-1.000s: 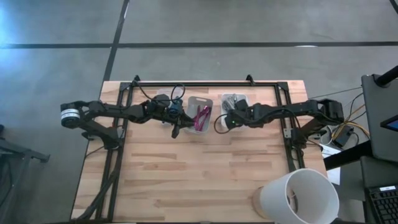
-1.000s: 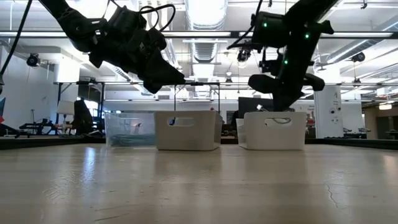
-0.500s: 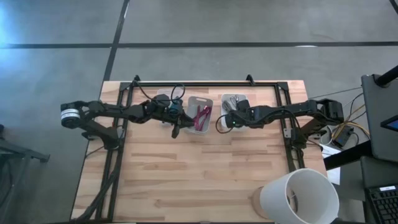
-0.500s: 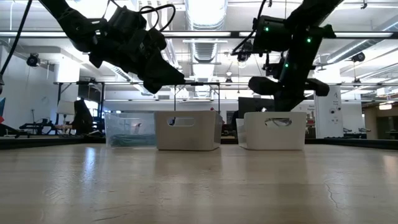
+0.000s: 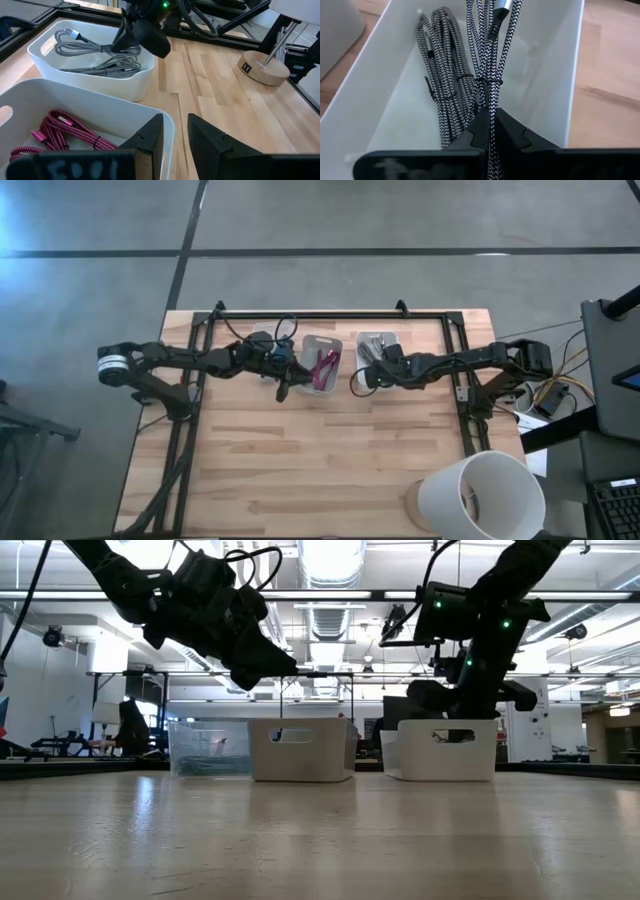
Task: Pick & Place USB Port
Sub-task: Put the white charger cable into the white bin
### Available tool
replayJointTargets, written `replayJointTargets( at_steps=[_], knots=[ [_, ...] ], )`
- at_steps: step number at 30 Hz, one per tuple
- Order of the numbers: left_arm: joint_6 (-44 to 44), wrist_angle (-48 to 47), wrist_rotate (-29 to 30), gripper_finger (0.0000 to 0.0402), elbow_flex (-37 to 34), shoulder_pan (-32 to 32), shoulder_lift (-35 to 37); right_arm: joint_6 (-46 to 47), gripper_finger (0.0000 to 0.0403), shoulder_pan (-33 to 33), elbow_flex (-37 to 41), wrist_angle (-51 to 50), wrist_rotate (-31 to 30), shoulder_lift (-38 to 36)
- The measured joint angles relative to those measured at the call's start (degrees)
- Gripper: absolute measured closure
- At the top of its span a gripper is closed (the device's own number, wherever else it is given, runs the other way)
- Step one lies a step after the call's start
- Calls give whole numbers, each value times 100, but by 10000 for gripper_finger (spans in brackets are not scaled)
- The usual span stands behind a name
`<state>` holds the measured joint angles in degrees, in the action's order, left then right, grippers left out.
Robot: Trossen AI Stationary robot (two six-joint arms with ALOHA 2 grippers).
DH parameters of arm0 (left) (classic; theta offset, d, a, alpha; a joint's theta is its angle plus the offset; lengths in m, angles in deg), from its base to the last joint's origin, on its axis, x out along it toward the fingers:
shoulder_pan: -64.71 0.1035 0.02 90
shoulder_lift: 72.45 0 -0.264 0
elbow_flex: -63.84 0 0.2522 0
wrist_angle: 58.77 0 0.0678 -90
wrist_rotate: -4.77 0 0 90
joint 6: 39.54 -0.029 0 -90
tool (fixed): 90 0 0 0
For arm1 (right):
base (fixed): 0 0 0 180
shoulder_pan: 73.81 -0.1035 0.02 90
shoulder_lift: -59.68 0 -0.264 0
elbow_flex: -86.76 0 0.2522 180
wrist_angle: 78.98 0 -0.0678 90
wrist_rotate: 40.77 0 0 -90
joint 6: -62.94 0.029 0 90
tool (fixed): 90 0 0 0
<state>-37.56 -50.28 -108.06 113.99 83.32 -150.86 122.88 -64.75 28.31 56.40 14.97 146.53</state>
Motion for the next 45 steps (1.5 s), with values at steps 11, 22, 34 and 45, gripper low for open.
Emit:
replayJointTargets(
  at_steps=[11, 22, 34, 45],
  knots=[
    [-1, 1, 0, 312, 0, -1, 0, -734, 390, 0, 0, 44, -17, 0],
    [1, -23, 0, 312, 0, -4, 0, -962, 390, 0, 0, 235, 5, 0],
    [462, -302, -2, 312, 0, -2, 0, -907, 390, -2, 0, 413, -114, -2],
    [469, -307, -2, 312, -2, 2, 0, -931, 390, -4, 4, 639, -31, -2]
  ],
)
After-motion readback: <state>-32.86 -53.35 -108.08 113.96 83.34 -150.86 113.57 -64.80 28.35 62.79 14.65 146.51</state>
